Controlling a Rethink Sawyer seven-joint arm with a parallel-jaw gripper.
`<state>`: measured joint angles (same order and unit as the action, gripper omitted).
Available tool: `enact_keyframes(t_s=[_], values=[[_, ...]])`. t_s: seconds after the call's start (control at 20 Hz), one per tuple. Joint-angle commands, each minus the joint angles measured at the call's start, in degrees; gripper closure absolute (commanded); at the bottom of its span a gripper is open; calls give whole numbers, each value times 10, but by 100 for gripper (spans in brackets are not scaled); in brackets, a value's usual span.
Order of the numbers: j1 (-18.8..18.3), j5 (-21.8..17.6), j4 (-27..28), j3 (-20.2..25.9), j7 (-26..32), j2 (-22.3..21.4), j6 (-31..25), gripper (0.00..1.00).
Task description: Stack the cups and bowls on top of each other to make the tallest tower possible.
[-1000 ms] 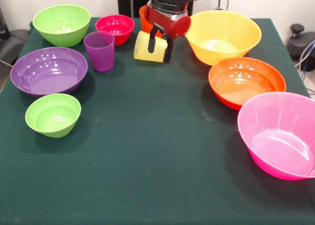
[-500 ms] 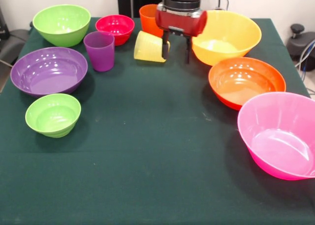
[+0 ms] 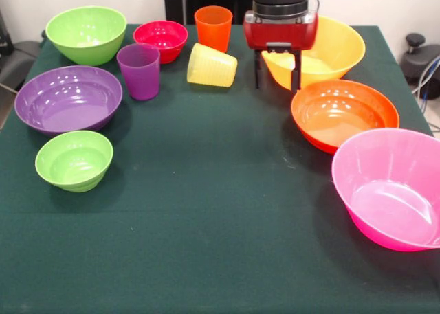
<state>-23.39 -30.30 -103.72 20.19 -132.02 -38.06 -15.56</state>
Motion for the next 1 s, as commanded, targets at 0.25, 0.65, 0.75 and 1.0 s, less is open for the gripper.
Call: enact_keyframes(t_s=[0.25,0.65,0.75,1.0], values=[[-58,-55,14,125,220,27,-117,0],[-67,-71,28,157,263,16,-160,0],[-60,-77,34,157,268,6,-168,0],[-52,-73,41,161,275,3,-202,0]])
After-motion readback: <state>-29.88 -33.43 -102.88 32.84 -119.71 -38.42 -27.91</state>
